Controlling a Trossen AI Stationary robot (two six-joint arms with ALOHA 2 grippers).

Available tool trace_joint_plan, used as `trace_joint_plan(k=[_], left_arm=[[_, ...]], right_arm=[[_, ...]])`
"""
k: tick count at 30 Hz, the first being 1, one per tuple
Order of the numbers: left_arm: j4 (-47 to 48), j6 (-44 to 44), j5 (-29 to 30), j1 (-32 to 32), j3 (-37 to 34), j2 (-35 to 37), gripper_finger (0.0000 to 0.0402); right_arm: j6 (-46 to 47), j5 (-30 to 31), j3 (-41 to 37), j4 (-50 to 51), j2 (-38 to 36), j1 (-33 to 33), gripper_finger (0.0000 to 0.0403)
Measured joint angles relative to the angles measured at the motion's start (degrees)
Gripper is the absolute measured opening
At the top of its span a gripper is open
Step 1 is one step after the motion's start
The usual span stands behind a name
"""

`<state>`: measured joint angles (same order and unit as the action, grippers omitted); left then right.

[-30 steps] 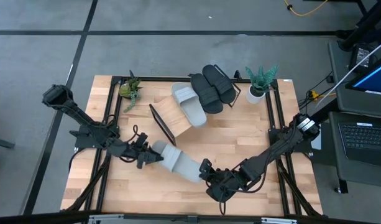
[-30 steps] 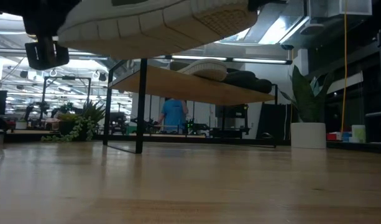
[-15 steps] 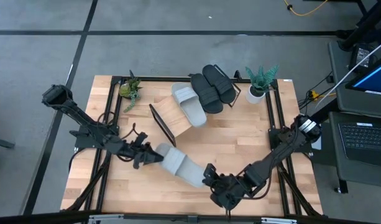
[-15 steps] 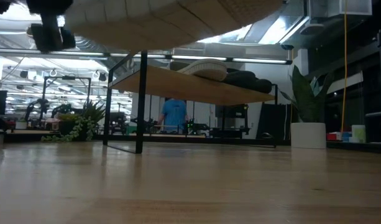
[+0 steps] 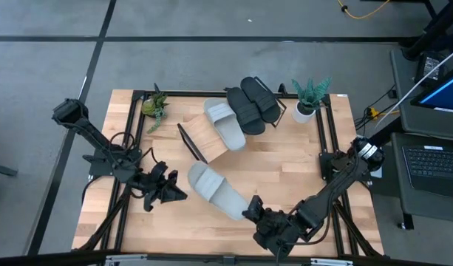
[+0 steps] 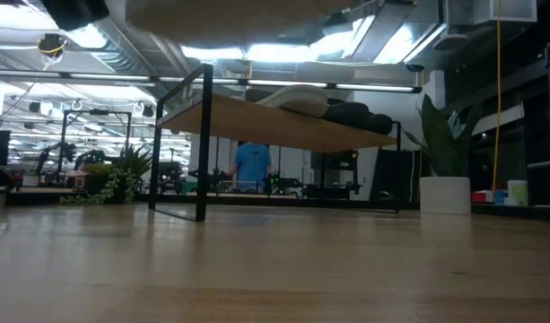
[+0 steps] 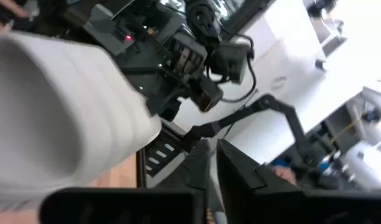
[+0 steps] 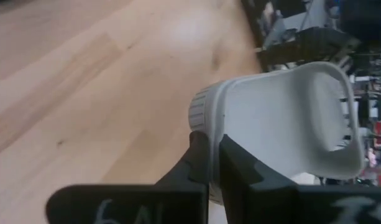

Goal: Pick and place slides into the shelf
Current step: Put the gray slipper on the shelf

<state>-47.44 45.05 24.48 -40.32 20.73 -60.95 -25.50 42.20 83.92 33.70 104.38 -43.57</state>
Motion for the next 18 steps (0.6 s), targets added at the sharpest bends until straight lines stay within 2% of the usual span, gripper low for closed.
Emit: trace_joint_plan(k=[3,8,18], left_arm=[[-0.96,-5.73,0.01,-1.41,0.0,0.0,0.0004],[-1.71,-12.56,0.01,-2.95,-0.01,0.0,0.0002],[-0.98,-18.04,-1.77,-3.38,-0.02,-0.11,0.0001]], right_arm=[[-0.04,1.7,3.51,3.46,0.0,0.06,0.0017],[1.6,1.78,9.22,9.95,-0.02,2.27,0.0017],[2.12,0.88,16.44,16.72,-0.09,11.17,0.0016]])
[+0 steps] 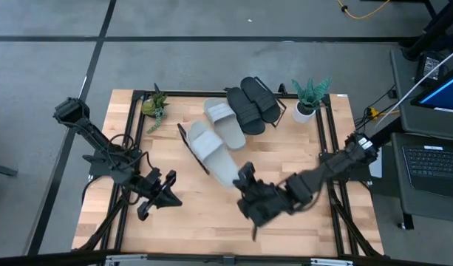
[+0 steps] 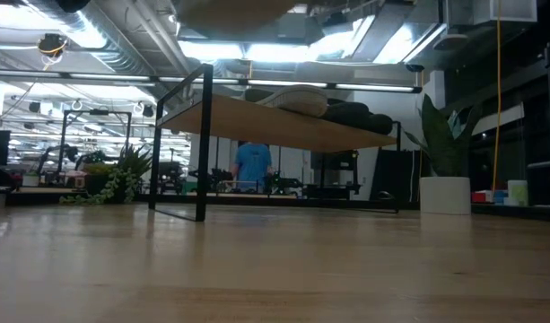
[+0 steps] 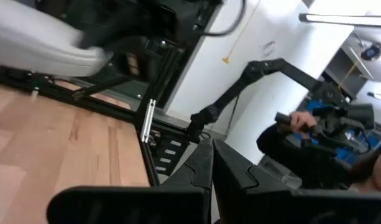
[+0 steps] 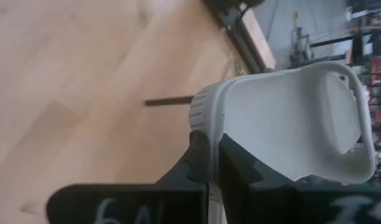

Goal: Pick and place slides into the shelf
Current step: Put the gray slipper on the shelf

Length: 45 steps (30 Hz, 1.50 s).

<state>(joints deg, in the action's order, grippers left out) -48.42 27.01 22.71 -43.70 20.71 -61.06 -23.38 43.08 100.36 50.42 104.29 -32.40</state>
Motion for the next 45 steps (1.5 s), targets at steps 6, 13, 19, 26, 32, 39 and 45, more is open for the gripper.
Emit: trace_joint_plan(k=[6,13,19,26,32,39,45], left_arm=[[-0.01,-4.05,-0.17,0.0,0.0,0.0,0.0],[0.04,-8.16,-0.17,0.0,-0.01,0.0,0.0],[1.22,-8.24,-0.17,0.02,-0.04,0.0,0.0],[3.17,-8.24,-0.12,0.07,-0.07,-0.02,0.0],[3.17,-10.09,0.09,0.07,-0.06,-0.02,0.0],[2.97,-11.09,0.11,0.07,-0.07,-0.02,0.0],[2.97,-11.13,0.12,0.07,-0.07,-0.02,0.0]], right_arm=[[-5.5,-4.44,0.21,-0.19,0.02,6.42,0.0016],[-8.91,-9.76,0.21,-1.43,0.02,12.58,0.0015],[-11.66,-12.95,0.21,-3.62,0.04,15.9,0.0015],[-13.39,-15.86,0.21,-5.21,0.09,18.56,0.0015],[-15.79,-21.16,-0.45,-7.77,0.12,20.85,0.0015],[-15.85,-21.38,-0.46,-7.81,0.13,22.89,0.0015],[-15.91,-23.74,-0.49,-7.91,0.13,23.83,0.0015]])
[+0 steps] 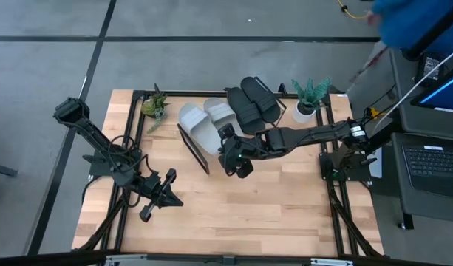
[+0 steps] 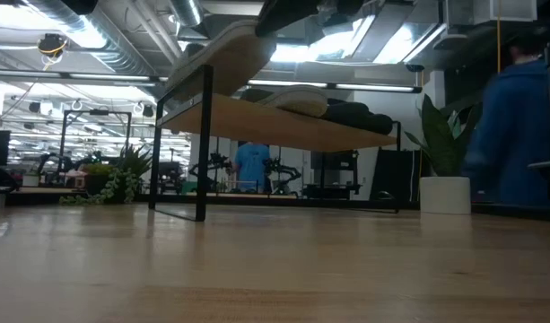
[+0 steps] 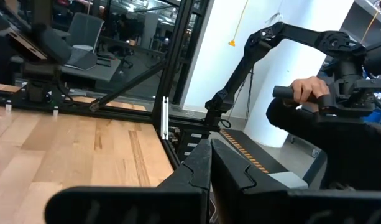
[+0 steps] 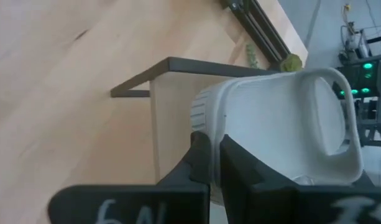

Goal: Pick and place slides into the shelf
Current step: Put the gray slipper on the shelf

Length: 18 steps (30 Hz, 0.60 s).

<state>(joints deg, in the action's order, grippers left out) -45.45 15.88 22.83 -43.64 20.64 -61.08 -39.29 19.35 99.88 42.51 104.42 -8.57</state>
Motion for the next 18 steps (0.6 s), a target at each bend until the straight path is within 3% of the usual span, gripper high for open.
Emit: trace_joint_plan(k=[18], left_arm=[[-0.08,0.02,0.04,-0.02,0.02,0.0,0.0]], right_arm=[[0.2,-4.62,-0.07,0.86,2.45,1.37,0.0015]])
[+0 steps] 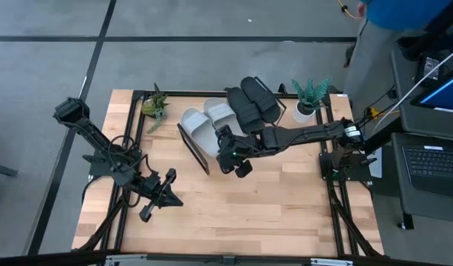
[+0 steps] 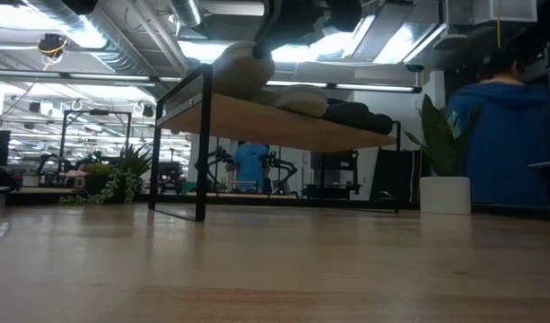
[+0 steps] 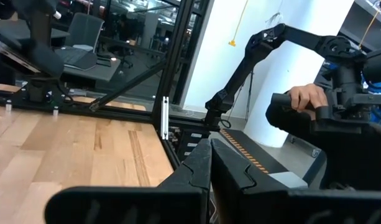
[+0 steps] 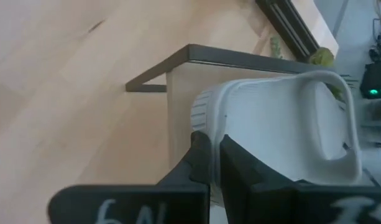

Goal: Pick and place slides into the shelf
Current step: Put the gray slipper on the shelf

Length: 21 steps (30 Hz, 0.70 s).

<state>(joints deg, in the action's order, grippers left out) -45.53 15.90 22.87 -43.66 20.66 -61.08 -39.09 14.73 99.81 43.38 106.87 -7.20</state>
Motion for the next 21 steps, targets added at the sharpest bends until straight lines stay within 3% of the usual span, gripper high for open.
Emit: trace_joint_plan(k=[21], left_arm=[[-0.05,0.02,0.0,0.0,-0.02,0.0,0.0]], right_arm=[[-0.02,-1.74,0.02,1.31,2.09,1.1,0.0015]])
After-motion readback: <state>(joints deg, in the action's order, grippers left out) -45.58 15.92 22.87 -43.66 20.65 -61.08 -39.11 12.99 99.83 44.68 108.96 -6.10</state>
